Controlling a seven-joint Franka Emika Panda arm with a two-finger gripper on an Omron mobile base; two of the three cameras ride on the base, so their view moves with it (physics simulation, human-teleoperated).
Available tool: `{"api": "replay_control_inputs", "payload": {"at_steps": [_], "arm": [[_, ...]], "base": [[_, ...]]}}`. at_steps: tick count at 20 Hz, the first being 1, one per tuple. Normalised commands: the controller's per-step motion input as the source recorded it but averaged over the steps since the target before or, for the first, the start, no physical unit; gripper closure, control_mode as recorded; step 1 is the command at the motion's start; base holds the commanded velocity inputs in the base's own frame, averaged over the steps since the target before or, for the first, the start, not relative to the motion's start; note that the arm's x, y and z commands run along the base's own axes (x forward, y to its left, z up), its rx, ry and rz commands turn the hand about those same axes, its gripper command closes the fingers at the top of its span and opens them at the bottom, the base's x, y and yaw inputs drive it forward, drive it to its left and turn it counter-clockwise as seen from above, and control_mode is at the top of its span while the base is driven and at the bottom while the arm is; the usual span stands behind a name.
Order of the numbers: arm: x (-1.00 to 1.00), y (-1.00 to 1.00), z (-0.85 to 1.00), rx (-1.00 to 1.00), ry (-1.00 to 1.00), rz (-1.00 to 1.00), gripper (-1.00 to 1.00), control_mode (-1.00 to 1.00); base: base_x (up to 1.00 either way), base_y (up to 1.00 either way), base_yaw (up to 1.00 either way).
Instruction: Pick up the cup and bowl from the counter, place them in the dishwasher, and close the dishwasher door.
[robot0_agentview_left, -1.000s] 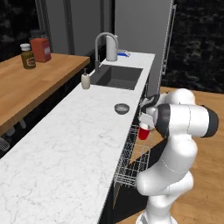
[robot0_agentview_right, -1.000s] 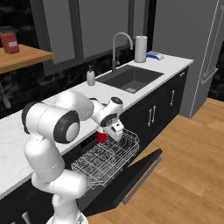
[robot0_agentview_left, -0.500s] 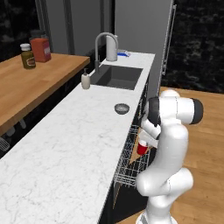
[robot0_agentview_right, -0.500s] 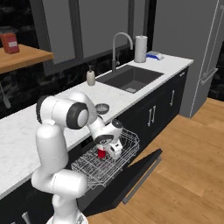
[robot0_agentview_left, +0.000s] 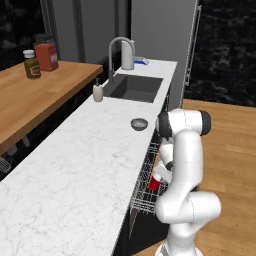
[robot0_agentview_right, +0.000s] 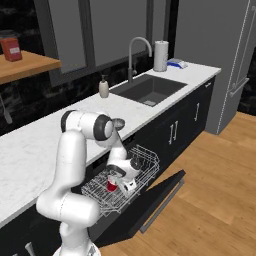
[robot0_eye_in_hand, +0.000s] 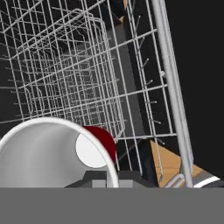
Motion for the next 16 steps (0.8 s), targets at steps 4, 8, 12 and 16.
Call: {"api": "replay_control_inputs", "payload": {"at_steps": [4, 8, 12, 16], "arm": [[0.48, 0.34, -0.66, 0.12, 0.05, -0.01, 1.0, -1.0], [0.61, 0.23, -0.6, 0.12, 0.12, -0.01, 1.0, -1.0], [0.53, 0.14, -0.62, 0.1, 0.15, -0.02, 1.0, -1.0], [0.15, 0.02, -0.55, 0.03, 0.18, -0.06, -1.0, -1.0]], "base": [[0.0, 0.0, 0.0], [0.0, 0.0, 0.0], [0.0, 0.0, 0.0], [0.0, 0.0, 0.0]]}}
